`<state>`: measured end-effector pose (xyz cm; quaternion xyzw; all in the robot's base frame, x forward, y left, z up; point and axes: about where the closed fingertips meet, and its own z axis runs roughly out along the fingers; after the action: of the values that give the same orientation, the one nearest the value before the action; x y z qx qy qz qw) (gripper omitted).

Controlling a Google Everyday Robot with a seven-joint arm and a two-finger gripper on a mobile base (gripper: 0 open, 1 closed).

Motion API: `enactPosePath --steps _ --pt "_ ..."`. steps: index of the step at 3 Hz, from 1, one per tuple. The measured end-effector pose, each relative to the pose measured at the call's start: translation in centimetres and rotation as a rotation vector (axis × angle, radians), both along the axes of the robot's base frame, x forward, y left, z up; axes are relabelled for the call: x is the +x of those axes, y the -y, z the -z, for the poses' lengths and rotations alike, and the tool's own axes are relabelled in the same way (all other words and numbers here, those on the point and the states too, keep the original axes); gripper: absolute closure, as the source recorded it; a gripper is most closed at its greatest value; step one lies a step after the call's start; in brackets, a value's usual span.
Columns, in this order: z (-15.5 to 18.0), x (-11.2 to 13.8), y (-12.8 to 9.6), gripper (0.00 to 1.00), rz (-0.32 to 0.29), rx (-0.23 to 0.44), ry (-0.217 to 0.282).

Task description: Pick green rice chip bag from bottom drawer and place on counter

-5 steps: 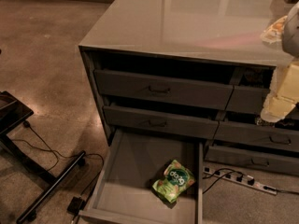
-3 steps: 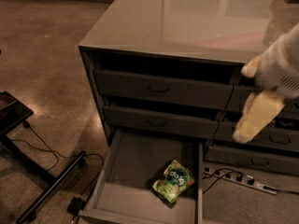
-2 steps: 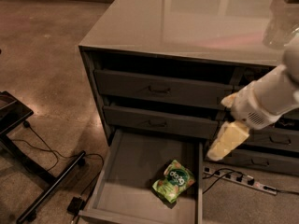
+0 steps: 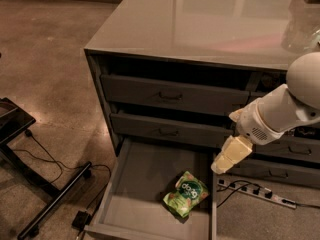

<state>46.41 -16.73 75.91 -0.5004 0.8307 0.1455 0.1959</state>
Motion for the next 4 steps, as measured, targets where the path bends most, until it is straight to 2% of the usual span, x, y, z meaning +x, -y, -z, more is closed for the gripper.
enactPosePath --steps 1,2,3,4 --pt "2.7 1.2 -0.3 0.0 0.045 0.08 0.012" --pt "11.2 0.8 -2.1 0.0 0.163 0.237 -0.065" --pt "15.8 2.9 -1.7 0.0 0.344 0.33 -0.077" --pt "18.0 4.4 -0.9 0.0 0.454 0.38 -0.079"
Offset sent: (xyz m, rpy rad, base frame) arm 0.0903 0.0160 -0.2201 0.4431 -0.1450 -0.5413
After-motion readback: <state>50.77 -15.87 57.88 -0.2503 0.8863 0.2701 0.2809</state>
